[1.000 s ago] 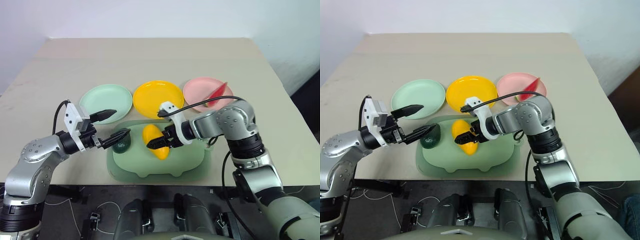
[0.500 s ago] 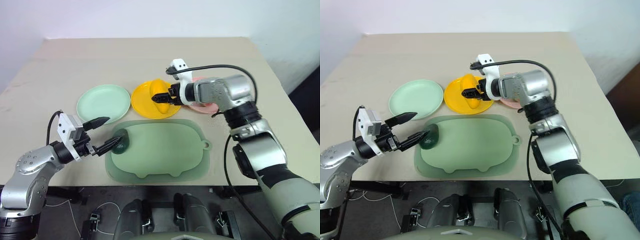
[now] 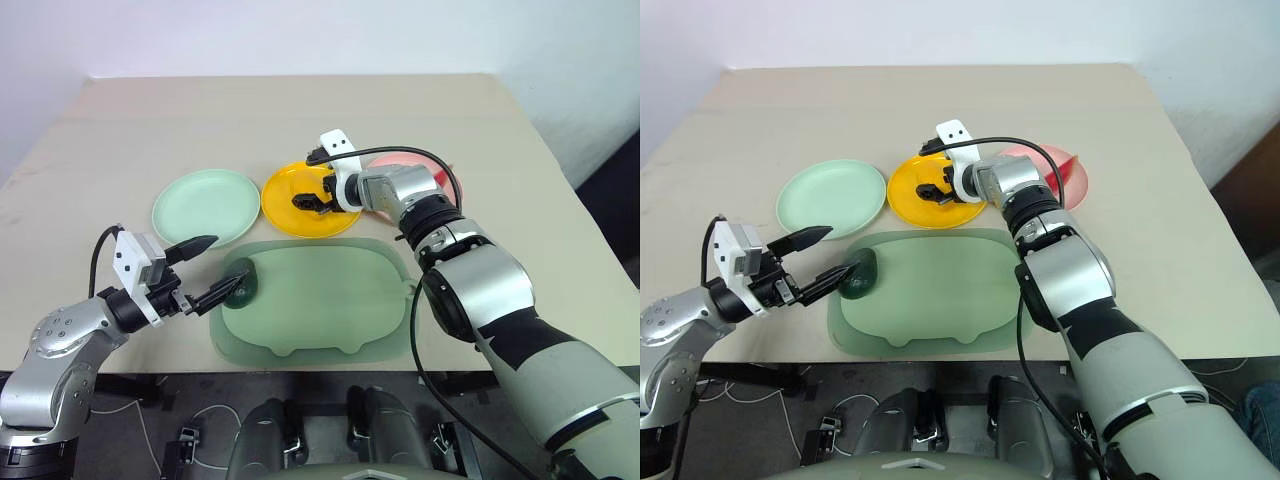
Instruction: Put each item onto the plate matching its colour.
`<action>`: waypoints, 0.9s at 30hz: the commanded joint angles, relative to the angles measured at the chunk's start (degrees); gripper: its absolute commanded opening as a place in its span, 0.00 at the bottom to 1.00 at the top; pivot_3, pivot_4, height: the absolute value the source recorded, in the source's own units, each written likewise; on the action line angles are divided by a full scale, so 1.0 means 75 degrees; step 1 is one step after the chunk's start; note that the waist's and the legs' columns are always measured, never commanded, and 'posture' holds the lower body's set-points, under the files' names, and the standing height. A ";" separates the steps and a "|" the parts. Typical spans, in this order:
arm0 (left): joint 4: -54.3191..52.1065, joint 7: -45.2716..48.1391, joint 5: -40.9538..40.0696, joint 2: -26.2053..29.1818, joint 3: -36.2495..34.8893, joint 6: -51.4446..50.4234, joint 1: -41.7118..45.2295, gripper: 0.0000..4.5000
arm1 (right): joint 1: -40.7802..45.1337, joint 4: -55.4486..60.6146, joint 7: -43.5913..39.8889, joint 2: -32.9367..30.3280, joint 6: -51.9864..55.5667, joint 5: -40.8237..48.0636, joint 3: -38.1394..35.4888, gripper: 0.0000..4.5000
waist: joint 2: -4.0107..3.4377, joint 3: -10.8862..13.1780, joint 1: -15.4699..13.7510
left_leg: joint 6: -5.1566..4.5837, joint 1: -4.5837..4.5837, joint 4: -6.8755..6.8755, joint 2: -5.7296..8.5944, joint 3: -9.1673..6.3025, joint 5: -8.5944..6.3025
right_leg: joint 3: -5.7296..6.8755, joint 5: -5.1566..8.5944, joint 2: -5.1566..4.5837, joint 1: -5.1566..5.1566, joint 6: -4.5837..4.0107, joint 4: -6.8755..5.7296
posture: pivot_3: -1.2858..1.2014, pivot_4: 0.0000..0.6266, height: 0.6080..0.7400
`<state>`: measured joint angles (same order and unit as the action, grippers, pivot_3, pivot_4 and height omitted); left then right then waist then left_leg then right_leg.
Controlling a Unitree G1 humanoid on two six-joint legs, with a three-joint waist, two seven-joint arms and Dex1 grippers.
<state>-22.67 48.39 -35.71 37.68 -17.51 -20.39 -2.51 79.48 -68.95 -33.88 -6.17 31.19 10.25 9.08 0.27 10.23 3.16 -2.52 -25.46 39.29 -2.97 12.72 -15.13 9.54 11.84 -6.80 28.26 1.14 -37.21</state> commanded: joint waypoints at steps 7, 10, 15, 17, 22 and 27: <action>-0.0070 0.0008 -0.0246 -0.0016 -0.0346 0.0043 0.0042 1.00 | -0.1855 0.5537 -0.1545 -0.1262 0.1327 0.0932 -0.0695 0.99 | 0.0007 -0.0004 -0.0092 | -0.0001 -0.0001 -0.0001 0.0003 -0.0011 -0.0001 | 0.0001 0.0000 -0.0007 -0.0007 0.0001 0.0009 | 0.52 0.24 0.67; -0.0254 -0.0108 -0.0310 -0.0012 -0.0420 -0.0060 -0.0107 1.00 | -0.3231 0.7791 -0.1801 -0.1626 0.1969 0.1689 -0.1008 0.99 | 0.0007 -0.0004 -0.0091 | -0.0001 0.0000 -0.0002 0.0004 -0.0023 -0.0001 | 0.0005 0.0000 -0.0010 -0.0012 0.0001 0.0012 | 0.52 0.24 0.67; -0.0517 -0.0367 -0.0304 -0.0064 -0.0405 -0.0142 -0.0324 1.00 | -0.4868 1.0135 -0.1894 -0.2162 0.2347 0.2363 -0.1254 0.99 | 0.0003 -0.0002 -0.0083 | 0.0008 0.0006 -0.0001 0.0002 -0.0019 0.0005 | 0.0003 -0.0001 -0.0008 -0.0009 -0.0002 0.0004 | 0.52 0.24 0.67; -0.0676 -0.0535 -0.0314 -0.0126 -0.0369 -0.0210 -0.0434 1.00 | -0.5545 1.1098 -0.2014 -0.2331 0.2392 0.2759 -0.1355 0.99 | 0.0005 -0.0003 -0.0109 | 0.0009 0.0008 -0.0002 0.0002 -0.0024 0.0005 | 0.0004 0.0000 -0.0008 -0.0013 -0.0002 0.0009 | 0.52 0.24 0.67; -0.0999 -0.0998 -0.0239 -0.0292 -0.0250 -0.0424 -0.0591 1.00 | -0.6957 1.2113 -0.2144 -0.2635 0.1453 0.2591 -0.1035 0.99 | 0.0006 -0.0004 -0.0131 | 0.0009 0.0009 -0.0001 0.0003 -0.0026 0.0004 | 0.0006 0.0000 -0.0007 -0.0021 -0.0002 0.0017 | 0.52 0.24 0.67; -0.1144 -0.1330 -0.0190 -0.0437 -0.0192 -0.0541 -0.0745 1.00 | -0.7210 1.2107 -0.1997 -0.2745 0.1095 0.2358 -0.0612 0.99 | 0.0007 -0.0004 -0.0120 | 0.0008 0.0014 -0.0001 0.0004 -0.0026 0.0004 | 0.0005 0.0003 -0.0009 -0.0030 -0.0005 0.0032 | 0.52 0.24 0.67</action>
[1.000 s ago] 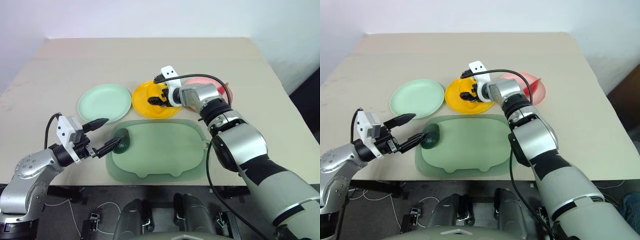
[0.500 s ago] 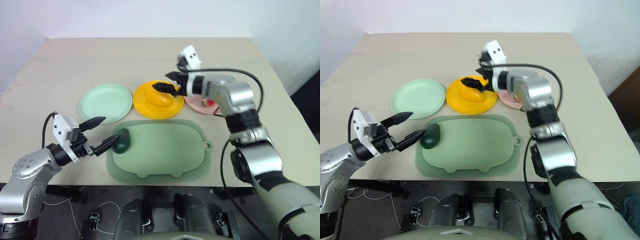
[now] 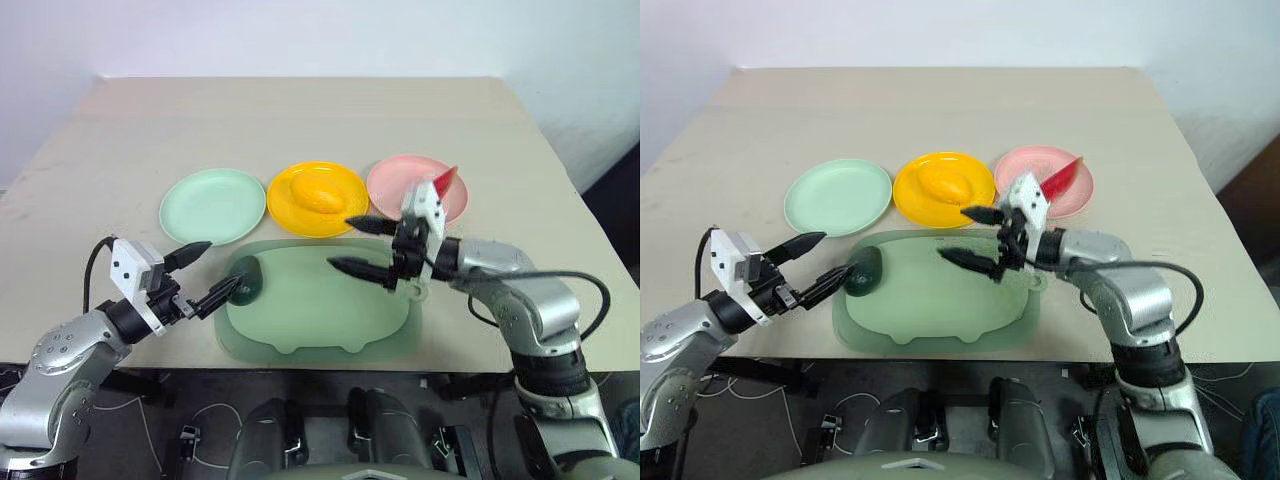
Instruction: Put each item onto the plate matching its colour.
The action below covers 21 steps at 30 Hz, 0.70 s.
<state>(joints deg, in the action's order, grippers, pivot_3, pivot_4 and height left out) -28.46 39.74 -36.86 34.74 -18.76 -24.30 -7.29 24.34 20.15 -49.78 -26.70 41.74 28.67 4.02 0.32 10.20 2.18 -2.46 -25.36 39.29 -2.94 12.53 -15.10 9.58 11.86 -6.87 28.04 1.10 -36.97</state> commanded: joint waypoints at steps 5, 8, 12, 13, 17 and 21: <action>-0.0490 -0.0529 0.0041 -0.0308 0.0182 -0.0131 -0.0319 1.00 | 0.0364 0.0109 -0.0019 -0.0168 -0.0390 -0.0047 0.0069 0.99 | 0.0001 0.0000 -0.0002 | 0.0000 -0.0001 0.0000 -0.0001 -0.0003 0.0000 | 0.0000 0.0000 0.0002 0.0002 -0.0002 -0.0002 | 0.52 0.24 0.67; -0.0398 -0.0720 0.0243 -0.0456 0.0362 -0.0089 -0.0415 1.00 | 0.0299 0.0146 -0.0136 -0.0325 -0.0507 -0.0125 0.0193 0.99 | 0.0004 0.0000 -0.0040 | -0.0001 -0.0001 0.0001 0.0002 -0.0003 -0.0001 | 0.0001 0.0001 -0.0001 0.0000 -0.0003 0.0000 | 0.52 0.24 0.67; -0.0219 -0.0926 0.0374 -0.0679 0.0621 -0.0079 -0.0282 1.00 | 0.0213 0.0236 -0.0052 -0.0340 -0.0538 -0.0207 0.0398 0.99 | 0.0005 0.0000 -0.0130 | -0.0002 0.0000 0.0004 0.0001 -0.0005 -0.0001 | 0.0001 0.0008 -0.0001 -0.0001 -0.0016 0.0000 | 0.52 0.24 0.67; -0.0215 -0.0918 0.0409 -0.0733 0.0741 -0.0064 -0.0229 1.00 | 0.0189 0.0254 -0.0028 -0.0342 -0.0547 -0.0219 0.0413 0.99 | 0.0005 0.0000 -0.0153 | -0.0002 0.0000 0.0006 0.0001 -0.0006 -0.0001 | 0.0001 0.0009 -0.0001 -0.0001 -0.0017 0.0000 | 0.52 0.24 0.67; 0.0074 -0.1148 0.0690 -0.0851 0.1083 -0.0169 0.0114 1.00 | 0.0161 0.0256 0.0127 -0.0327 -0.0562 -0.0238 0.0432 0.99 | 0.0005 0.0000 -0.0205 | -0.0003 -0.0001 0.0010 0.0001 -0.0006 -0.0002 | 0.0002 0.0010 -0.0002 -0.0004 -0.0020 0.0000 | 0.52 0.24 0.67; 0.0451 -0.1365 0.0923 -0.1007 0.1575 -0.0450 0.0476 1.00 | 0.0119 0.0213 0.0220 -0.0406 -0.0640 -0.0278 0.0382 0.99 | 0.0006 -0.0001 -0.0207 | -0.0006 -0.0001 0.0015 0.0001 -0.0008 -0.0003 | 0.0004 0.0010 -0.0002 -0.0010 -0.0018 0.0000 | 0.52 0.24 0.67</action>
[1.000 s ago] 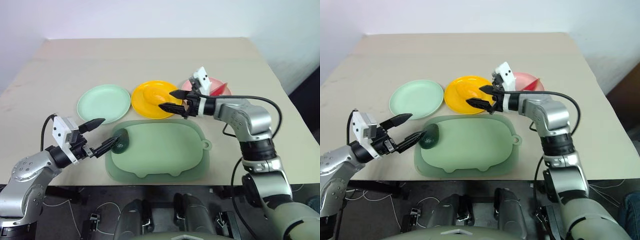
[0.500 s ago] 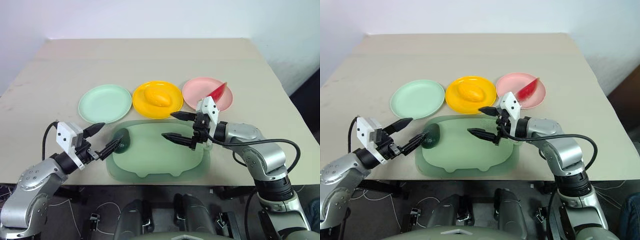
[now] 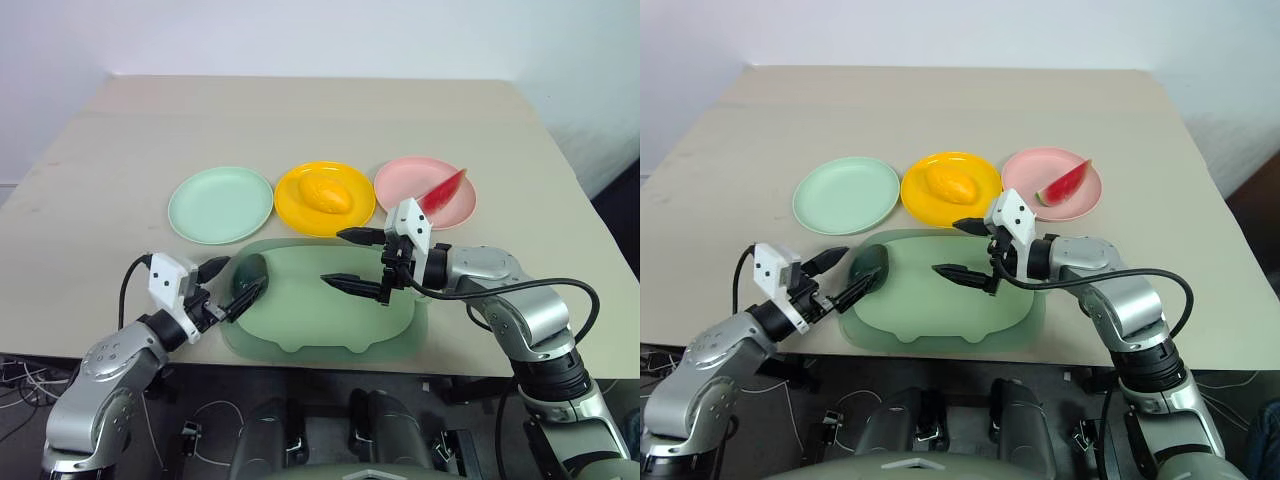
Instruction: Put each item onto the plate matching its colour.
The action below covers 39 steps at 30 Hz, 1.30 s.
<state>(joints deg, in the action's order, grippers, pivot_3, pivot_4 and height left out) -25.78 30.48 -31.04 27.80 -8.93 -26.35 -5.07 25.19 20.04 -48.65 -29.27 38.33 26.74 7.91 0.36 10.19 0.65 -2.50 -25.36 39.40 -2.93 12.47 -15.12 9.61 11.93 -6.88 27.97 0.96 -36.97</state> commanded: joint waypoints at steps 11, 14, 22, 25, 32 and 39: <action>0.0555 -0.0025 0.0272 -0.0190 0.0719 -0.0704 0.0883 0.80 | -0.0119 0.0189 0.0377 -0.0135 -0.0305 -0.0223 -0.0227 1.00 | 0.0000 0.0000 0.0009 | -0.0002 0.0000 0.0006 -0.0002 -0.0007 0.0000 | 0.0006 -0.0009 0.0003 -0.0003 0.0016 -0.0006 | 0.52 0.24 0.67; 0.0293 0.0064 0.0123 -0.0094 0.0596 -0.0909 0.0825 0.73 | -0.0166 0.0171 0.0417 -0.0164 -0.0344 -0.0259 -0.0212 1.00 | 0.0000 0.0000 0.0010 | -0.0002 0.0000 0.0008 -0.0002 -0.0007 0.0000 | 0.0007 -0.0009 0.0002 -0.0005 0.0016 -0.0007 | 0.52 0.24 0.67; 0.0092 -0.0216 -0.0033 0.0460 -0.0558 -0.0935 0.1415 0.73 | -0.0279 0.0101 0.0498 -0.0065 -0.0465 -0.0313 -0.0150 1.00 | 0.0001 0.0000 -0.0007 | -0.0003 -0.0001 0.0018 -0.0004 -0.0015 -0.0001 | 0.0011 -0.0007 0.0003 -0.0010 0.0015 -0.0008 | 0.52 0.24 0.67; 0.0832 -0.0826 0.0454 0.0442 -0.0745 -0.0740 0.2278 0.73 | -0.0343 0.0113 0.0527 0.0042 -0.0510 -0.0329 -0.0065 1.00 | 0.0001 0.0000 -0.0045 | -0.0008 -0.0001 0.0029 -0.0002 -0.0024 -0.0004 | 0.0018 -0.0005 0.0000 -0.0028 0.0012 -0.0005 | 0.52 0.24 0.67; 0.3790 -0.1481 0.1839 0.0293 -0.0146 0.0108 0.4339 0.73 | -0.0206 -0.0067 0.0729 0.0284 -0.0569 -0.0518 0.0043 1.00 | 0.0003 0.0000 -0.0020 | -0.0026 0.0000 0.0052 -0.0003 -0.0028 -0.0015 | 0.0028 -0.0010 0.0004 -0.0047 0.0020 -0.0005 | 0.52 0.24 0.67; 0.6406 -0.1536 0.2446 -0.0243 0.0090 0.0848 0.5584 0.73 | -0.0071 -0.0159 0.0803 0.0311 -0.0565 -0.0627 0.0056 1.00 | 0.0007 0.0001 0.0006 | -0.0030 -0.0004 0.0068 -0.0005 -0.0029 -0.0017 | 0.0035 -0.0010 0.0004 -0.0050 0.0021 -0.0010 | 0.52 0.24 0.67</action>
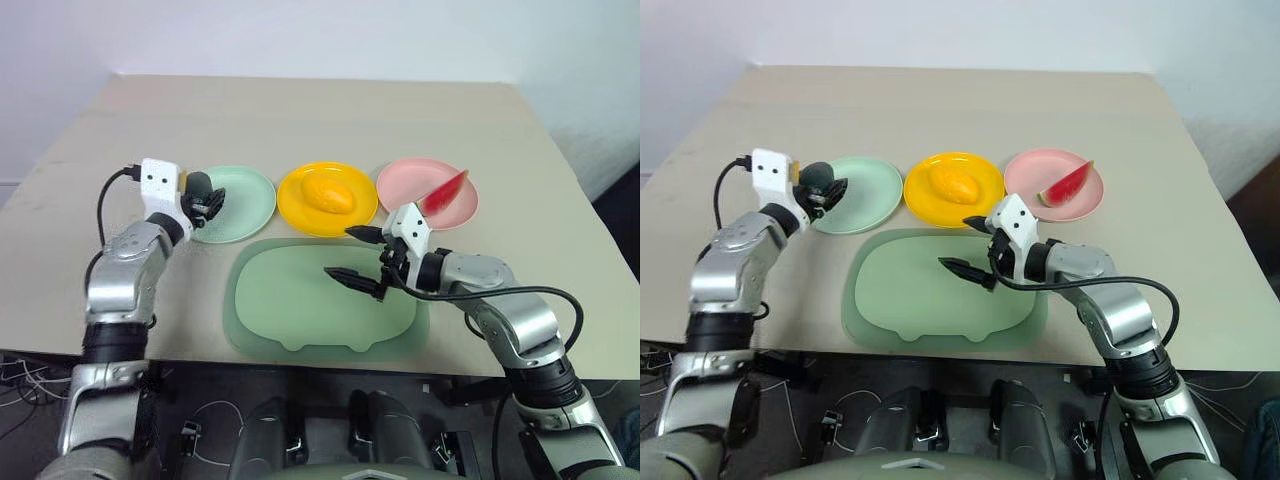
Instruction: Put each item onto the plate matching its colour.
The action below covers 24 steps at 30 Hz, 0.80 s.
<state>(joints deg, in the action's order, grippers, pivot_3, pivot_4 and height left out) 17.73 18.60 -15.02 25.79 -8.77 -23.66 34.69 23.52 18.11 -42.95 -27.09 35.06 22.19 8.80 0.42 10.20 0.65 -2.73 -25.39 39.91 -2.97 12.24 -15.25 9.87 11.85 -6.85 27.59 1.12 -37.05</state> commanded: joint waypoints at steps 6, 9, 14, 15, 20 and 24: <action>0.1013 0.0507 0.0120 -0.0146 -0.0040 0.0909 0.0415 1.00 | 0.0167 0.0128 0.0088 0.0015 -0.0088 -0.0049 -0.0106 1.00 | 0.0000 0.0000 0.0028 | 0.0000 0.0000 0.0001 -0.0004 0.0000 0.0000 | 0.0000 0.0000 0.0001 0.0006 0.0001 -0.0009 | 0.52 0.24 0.67; 0.0558 0.0636 -0.0005 -0.0127 -0.0137 0.0981 0.0313 1.00 | 0.0165 0.0158 0.0120 0.0013 -0.0049 -0.0033 -0.0136 1.00 | 0.0001 0.0001 0.0013 | 0.0000 0.0000 0.0005 -0.0003 0.0000 0.0000 | 0.0000 0.0000 -0.0001 0.0005 0.0000 -0.0008 | 0.52 0.24 0.67; -0.0672 0.0885 -0.0033 0.0225 -0.0192 0.0820 -0.0145 1.00 | 0.0092 0.0214 0.0149 -0.0001 -0.0059 0.0059 -0.0256 1.00 | 0.0001 0.0001 0.0021 | -0.0002 -0.0001 0.0008 -0.0002 -0.0001 -0.0002 | -0.0001 0.0000 -0.0007 0.0003 0.0000 -0.0007 | 0.52 0.24 0.67; -0.1090 0.0968 -0.0105 0.0315 -0.0249 0.0770 -0.0349 1.00 | 0.0059 0.0255 0.0142 -0.0014 -0.0032 0.0114 -0.0313 1.00 | 0.0001 0.0001 0.0027 | -0.0002 0.0000 0.0008 -0.0002 -0.0001 -0.0002 | -0.0001 0.0000 -0.0006 0.0003 0.0000 -0.0009 | 0.52 0.24 0.67; -0.2650 0.1757 -0.0623 0.0664 -0.0694 0.1170 -0.1524 1.00 | -0.0142 0.0495 0.0182 -0.0050 0.0084 0.0456 -0.0728 1.00 | 0.0001 0.0002 0.0040 | -0.0001 0.0000 0.0005 -0.0005 -0.0001 -0.0002 | -0.0001 0.0001 -0.0004 0.0006 0.0000 -0.0010 | 0.52 0.24 0.67; -0.3314 0.2836 -0.1379 0.0960 -0.1108 0.1367 -0.2556 1.00 | -0.0421 0.0788 0.0209 -0.0107 0.0251 0.0879 -0.1182 1.00 | 0.0000 0.0002 0.0011 | -0.0001 0.0000 0.0006 -0.0004 -0.0001 -0.0004 | -0.0001 0.0005 -0.0006 0.0004 -0.0008 -0.0002 | 0.52 0.24 0.67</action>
<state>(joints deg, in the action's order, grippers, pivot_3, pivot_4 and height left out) -3.82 36.86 -22.61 31.85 -14.79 -14.67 16.27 20.58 21.02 -41.55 -27.63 36.95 26.79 2.17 0.42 10.21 0.73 -2.75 -25.40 39.95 -3.00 12.24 -15.29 9.86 11.95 -6.91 27.62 0.98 -37.05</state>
